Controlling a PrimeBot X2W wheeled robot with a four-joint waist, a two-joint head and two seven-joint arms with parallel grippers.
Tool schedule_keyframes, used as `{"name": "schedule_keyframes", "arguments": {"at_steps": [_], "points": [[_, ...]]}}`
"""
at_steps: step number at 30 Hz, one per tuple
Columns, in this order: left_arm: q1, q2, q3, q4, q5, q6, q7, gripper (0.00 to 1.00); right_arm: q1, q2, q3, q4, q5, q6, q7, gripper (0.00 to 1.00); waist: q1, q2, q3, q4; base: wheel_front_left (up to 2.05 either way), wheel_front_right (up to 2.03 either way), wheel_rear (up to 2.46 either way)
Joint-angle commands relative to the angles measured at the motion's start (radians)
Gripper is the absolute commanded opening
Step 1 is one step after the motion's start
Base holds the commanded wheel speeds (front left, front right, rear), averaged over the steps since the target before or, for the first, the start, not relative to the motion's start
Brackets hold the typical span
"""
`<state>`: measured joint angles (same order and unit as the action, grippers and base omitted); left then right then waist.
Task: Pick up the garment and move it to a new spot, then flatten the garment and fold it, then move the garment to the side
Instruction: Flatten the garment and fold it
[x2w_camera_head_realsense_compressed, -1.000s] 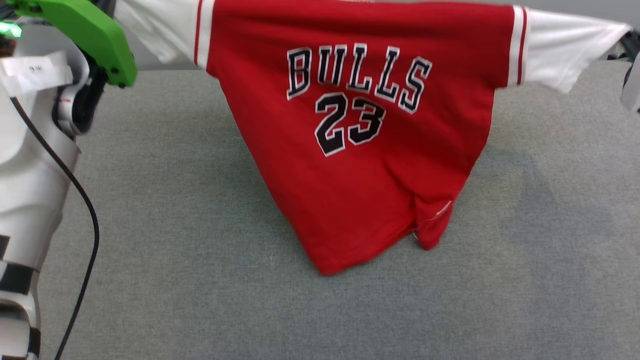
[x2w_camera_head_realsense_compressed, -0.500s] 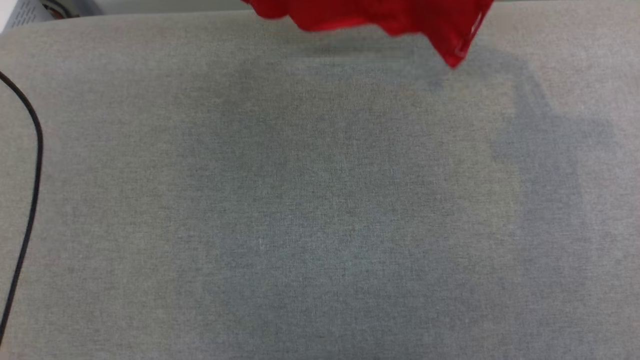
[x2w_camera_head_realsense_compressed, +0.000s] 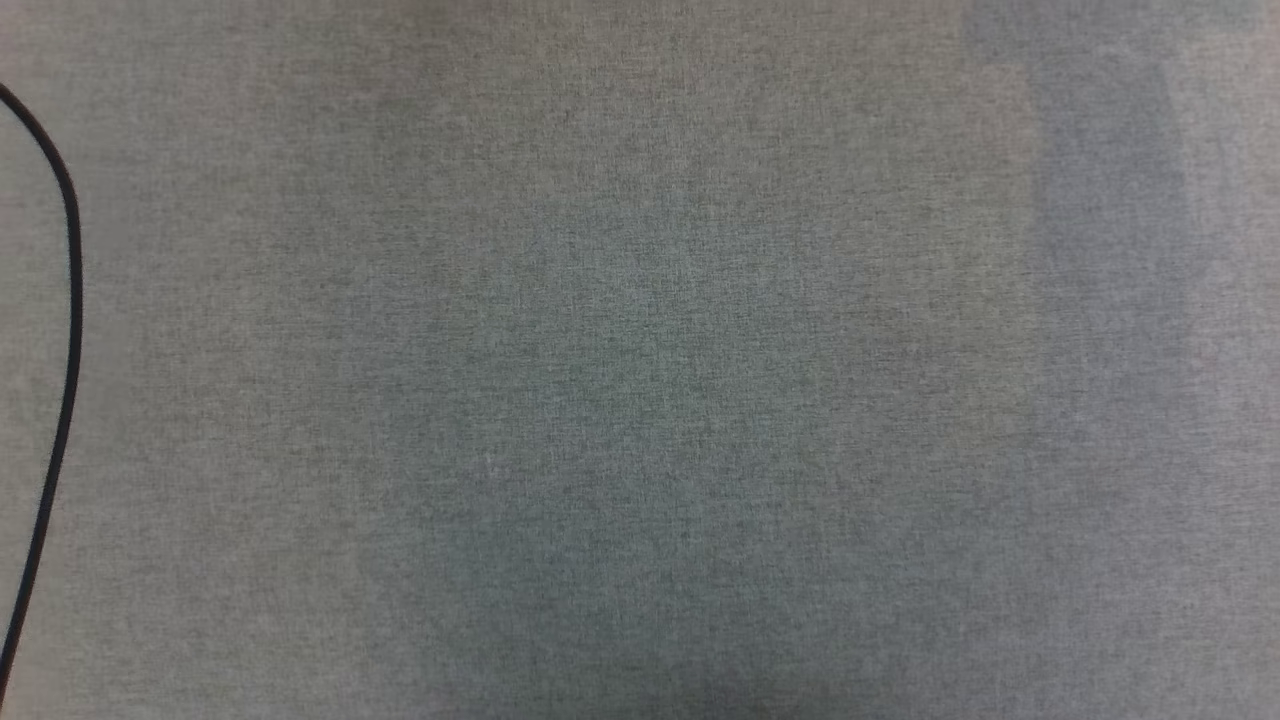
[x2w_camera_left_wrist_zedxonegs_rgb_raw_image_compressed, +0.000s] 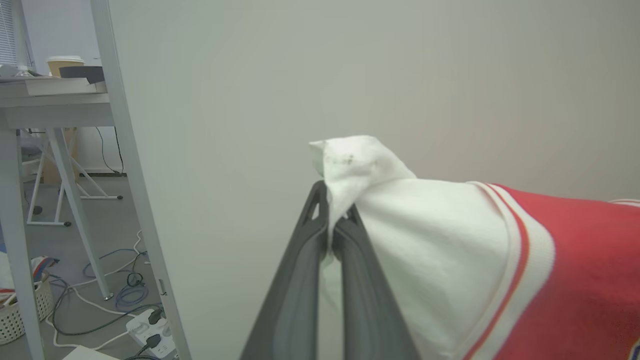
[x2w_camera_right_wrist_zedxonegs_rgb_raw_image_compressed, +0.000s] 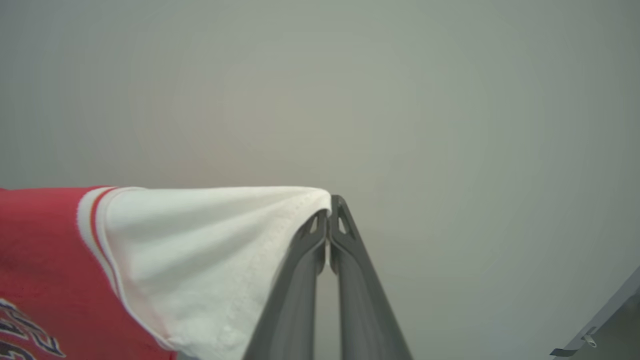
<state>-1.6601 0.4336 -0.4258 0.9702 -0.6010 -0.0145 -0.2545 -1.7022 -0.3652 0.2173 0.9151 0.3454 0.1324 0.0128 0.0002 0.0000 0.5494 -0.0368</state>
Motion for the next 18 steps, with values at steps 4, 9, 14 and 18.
{"name": "schedule_keyframes", "arguments": {"at_steps": [4,9,14,18], "points": [[0.021,-0.030,0.004,0.038,-0.018,-0.025,-0.006,0.00,0.000,0.014,0.057,0.037,0.051,-0.002,-0.030,0.00,-0.0002,0.0000,0.069,-0.007,0.00,0.00,0.00],[0.072,-0.059,0.016,0.069,-0.040,-0.058,-0.007,0.00,0.057,0.040,0.135,0.053,0.141,-0.002,-0.044,0.00,-0.0002,0.0000,0.067,-0.007,0.00,0.00,0.00],[0.206,-0.082,0.038,0.090,-0.075,-0.086,-0.007,0.00,0.204,0.046,0.230,0.030,0.243,-0.002,-0.046,0.00,-0.0002,0.0000,0.016,-0.005,0.00,0.00,0.00],[0.342,-0.097,0.048,0.098,-0.103,-0.102,-0.007,0.00,0.355,0.030,0.305,-0.014,0.316,-0.002,-0.044,0.00,-0.0002,0.0000,-0.033,0.000,0.00,0.00,0.00]]}}
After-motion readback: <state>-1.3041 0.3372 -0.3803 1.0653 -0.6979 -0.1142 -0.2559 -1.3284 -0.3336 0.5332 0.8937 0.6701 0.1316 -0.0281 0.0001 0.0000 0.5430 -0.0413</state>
